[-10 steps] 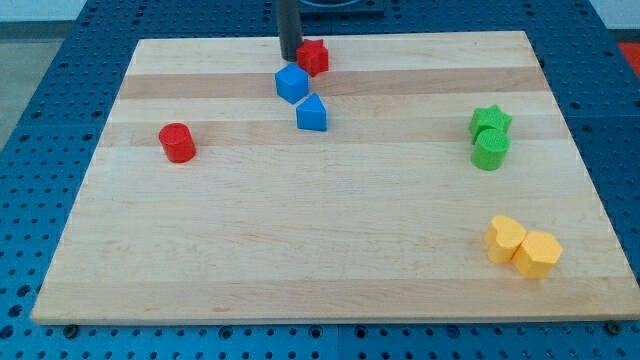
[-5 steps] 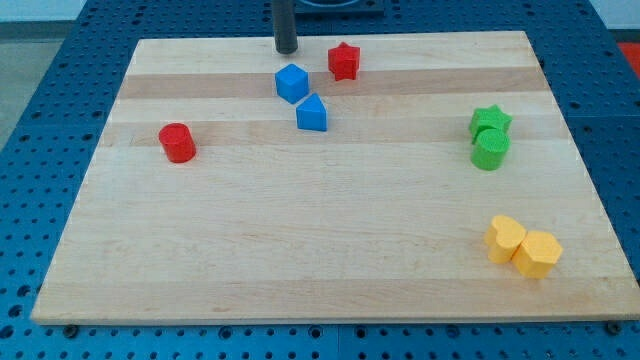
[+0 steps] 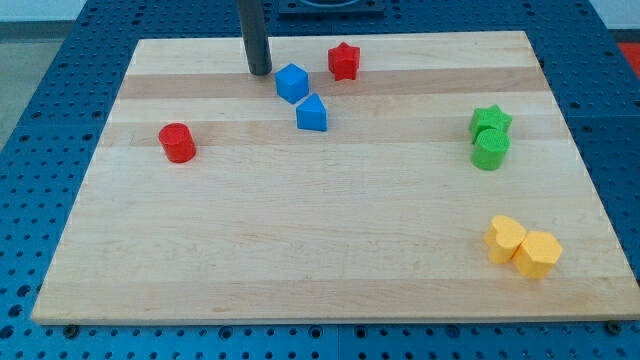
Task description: Move the blue cube slightly left
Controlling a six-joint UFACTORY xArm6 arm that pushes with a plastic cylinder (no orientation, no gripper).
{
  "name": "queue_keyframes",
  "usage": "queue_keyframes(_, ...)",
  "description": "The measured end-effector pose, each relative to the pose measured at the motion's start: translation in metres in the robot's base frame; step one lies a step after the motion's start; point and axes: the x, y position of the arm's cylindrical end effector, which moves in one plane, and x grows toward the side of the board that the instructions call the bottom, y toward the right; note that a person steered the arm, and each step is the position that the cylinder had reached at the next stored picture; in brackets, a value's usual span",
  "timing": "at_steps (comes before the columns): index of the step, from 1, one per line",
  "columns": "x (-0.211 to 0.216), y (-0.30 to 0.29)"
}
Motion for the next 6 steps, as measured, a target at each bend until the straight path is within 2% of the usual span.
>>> queue_keyframes(3,0.020,0.000)
queue_keyframes(5,0.011,0.083)
queue_keyframes(6,0.009,0.101)
